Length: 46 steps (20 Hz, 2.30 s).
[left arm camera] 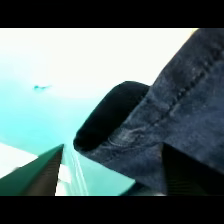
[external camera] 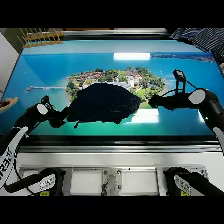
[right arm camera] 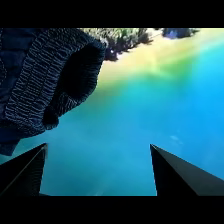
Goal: Fold the clothes and pants, and hang the long-sleeved shirts on hangers.
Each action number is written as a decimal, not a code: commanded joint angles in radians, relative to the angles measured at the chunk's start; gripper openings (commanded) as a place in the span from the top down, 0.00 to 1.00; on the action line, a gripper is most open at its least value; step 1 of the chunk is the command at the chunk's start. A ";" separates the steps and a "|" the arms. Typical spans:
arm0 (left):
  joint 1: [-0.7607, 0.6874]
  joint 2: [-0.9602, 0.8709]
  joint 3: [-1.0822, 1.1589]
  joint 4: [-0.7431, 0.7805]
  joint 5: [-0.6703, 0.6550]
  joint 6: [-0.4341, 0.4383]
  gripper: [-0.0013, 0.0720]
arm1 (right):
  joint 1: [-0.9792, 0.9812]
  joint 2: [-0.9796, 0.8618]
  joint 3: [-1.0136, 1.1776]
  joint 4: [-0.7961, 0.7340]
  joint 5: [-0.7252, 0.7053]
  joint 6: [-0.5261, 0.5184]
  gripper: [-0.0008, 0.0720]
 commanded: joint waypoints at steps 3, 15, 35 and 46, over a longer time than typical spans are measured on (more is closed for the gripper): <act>0.003 0.042 -0.006 -0.003 0.057 0.010 0.95 | 0.050 -0.129 -0.014 0.151 0.026 -0.020 0.00; 0.004 0.217 -0.006 -0.002 0.058 0.048 0.96 | 0.235 -0.324 -0.011 0.386 -0.241 -0.174 0.75; -0.183 0.853 0.785 0.006 0.077 0.098 0.96 | 0.135 0.412 0.592 0.098 0.230 0.103 0.93; -0.227 0.290 0.887 -0.006 0.115 0.083 0.96 | 0.135 0.187 0.465 -0.061 0.439 0.443 0.93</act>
